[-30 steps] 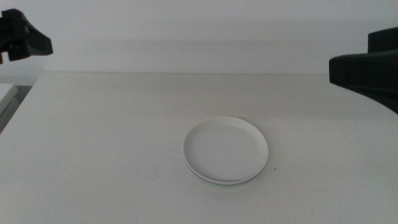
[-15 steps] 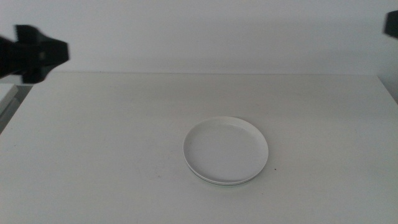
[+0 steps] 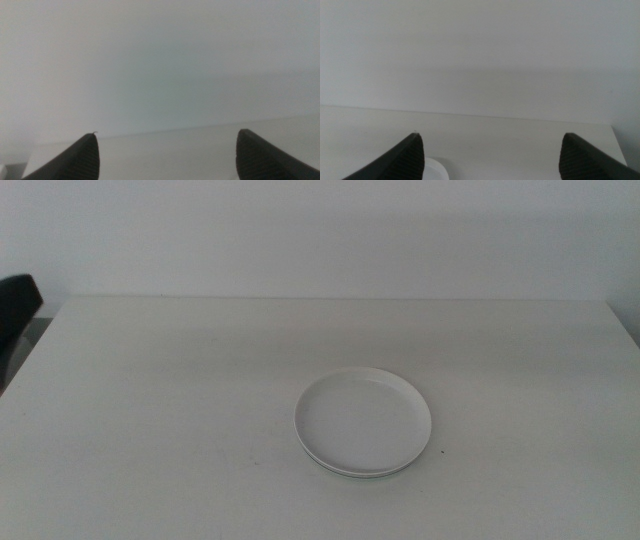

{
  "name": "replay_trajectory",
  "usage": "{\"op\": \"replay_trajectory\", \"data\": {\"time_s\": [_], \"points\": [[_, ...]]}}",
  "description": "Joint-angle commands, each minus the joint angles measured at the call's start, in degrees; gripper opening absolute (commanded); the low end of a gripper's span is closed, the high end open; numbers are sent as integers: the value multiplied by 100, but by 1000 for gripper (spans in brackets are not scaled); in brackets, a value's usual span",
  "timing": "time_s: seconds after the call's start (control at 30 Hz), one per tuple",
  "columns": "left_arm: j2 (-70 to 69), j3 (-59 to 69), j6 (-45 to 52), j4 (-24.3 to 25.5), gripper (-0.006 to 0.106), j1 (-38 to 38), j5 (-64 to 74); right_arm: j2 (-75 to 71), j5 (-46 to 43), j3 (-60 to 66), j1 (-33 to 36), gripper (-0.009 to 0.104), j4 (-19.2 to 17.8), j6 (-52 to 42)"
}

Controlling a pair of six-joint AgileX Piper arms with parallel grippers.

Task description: Stack the three bowls on top of each other.

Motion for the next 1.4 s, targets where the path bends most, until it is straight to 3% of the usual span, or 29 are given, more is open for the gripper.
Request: {"op": "replay_trajectory", "data": {"time_s": [0.0, 0.57, 0.73, 0.9, 0.97, 1.1, 1.23, 1.37], "points": [[-50, 50, 87, -139, 94, -41, -258, -122, -309, 186, -42, 93, -17, -67], [-50, 50, 86, -139, 94, -41, -273, -122, -275, 186, -42, 93, 98, -67], [-50, 50, 65, 315, 94, -41, -283, -122, -275, 186, -42, 93, 110, -67], [-62, 50, -1533, 1431, 94, -41, -197, -122, -275, 186, -42, 93, 110, -67], [-62, 50, -1631, 1667, 94, -41, -195, -122, -275, 186, -42, 93, 110, -67], [-62, 50, -1631, 1753, 94, -41, -219, -122, -275, 186, -42, 93, 110, -67], [-62, 50, -1563, 2209, 94, -41, -219, -122, -275, 186, -42, 93, 110, -67], [-62, 50, -1563, 2247, 94, -41, -242, -122, -275, 186, -42, 93, 110, -67]]}}
